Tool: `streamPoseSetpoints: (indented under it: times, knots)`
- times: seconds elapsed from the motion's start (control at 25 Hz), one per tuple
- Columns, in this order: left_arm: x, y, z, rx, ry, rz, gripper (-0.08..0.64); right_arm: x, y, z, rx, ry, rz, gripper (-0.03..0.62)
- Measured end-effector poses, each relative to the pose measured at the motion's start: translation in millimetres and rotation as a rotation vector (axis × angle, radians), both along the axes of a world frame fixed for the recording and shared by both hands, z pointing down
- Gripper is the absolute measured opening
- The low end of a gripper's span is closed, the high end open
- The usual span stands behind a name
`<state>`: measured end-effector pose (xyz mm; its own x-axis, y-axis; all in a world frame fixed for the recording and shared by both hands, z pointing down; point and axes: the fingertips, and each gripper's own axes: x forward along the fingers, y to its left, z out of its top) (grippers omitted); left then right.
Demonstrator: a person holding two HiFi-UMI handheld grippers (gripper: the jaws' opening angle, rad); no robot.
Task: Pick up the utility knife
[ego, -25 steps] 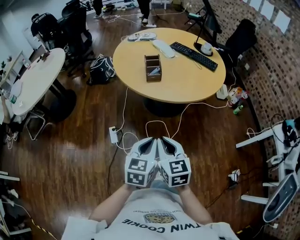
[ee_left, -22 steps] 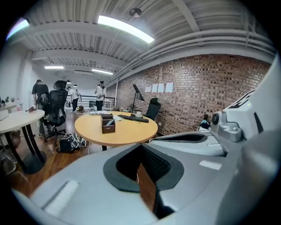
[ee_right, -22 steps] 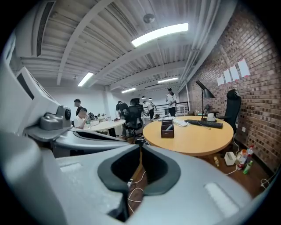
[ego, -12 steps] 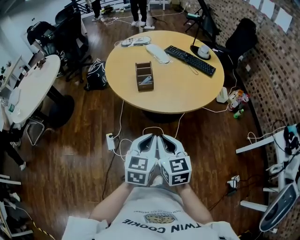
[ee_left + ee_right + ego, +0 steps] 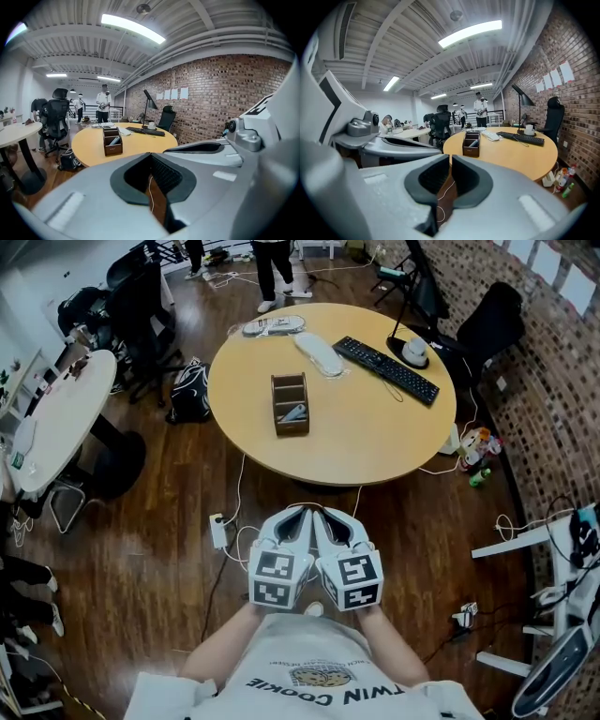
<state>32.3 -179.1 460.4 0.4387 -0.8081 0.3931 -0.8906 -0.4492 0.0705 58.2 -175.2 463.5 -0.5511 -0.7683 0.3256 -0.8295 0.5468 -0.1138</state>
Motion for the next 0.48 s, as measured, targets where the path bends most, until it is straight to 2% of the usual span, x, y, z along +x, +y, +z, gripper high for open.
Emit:
streamPoseSetpoints:
  times: [0.24, 0.48]
  knots:
    - [-18.4, -60.0, 4.8, -0.008, 0.016, -0.002, 0.008, -19.7, -58.4, 4.4, -0.017, 0.022, -0.008, 0.015]
    - [-37.6, -121.6, 7.5, -0.015, 0.009, 0.048, 0.008, -38.2, -118.1, 9.1, -0.04, 0.039, 0.034, 0.015]
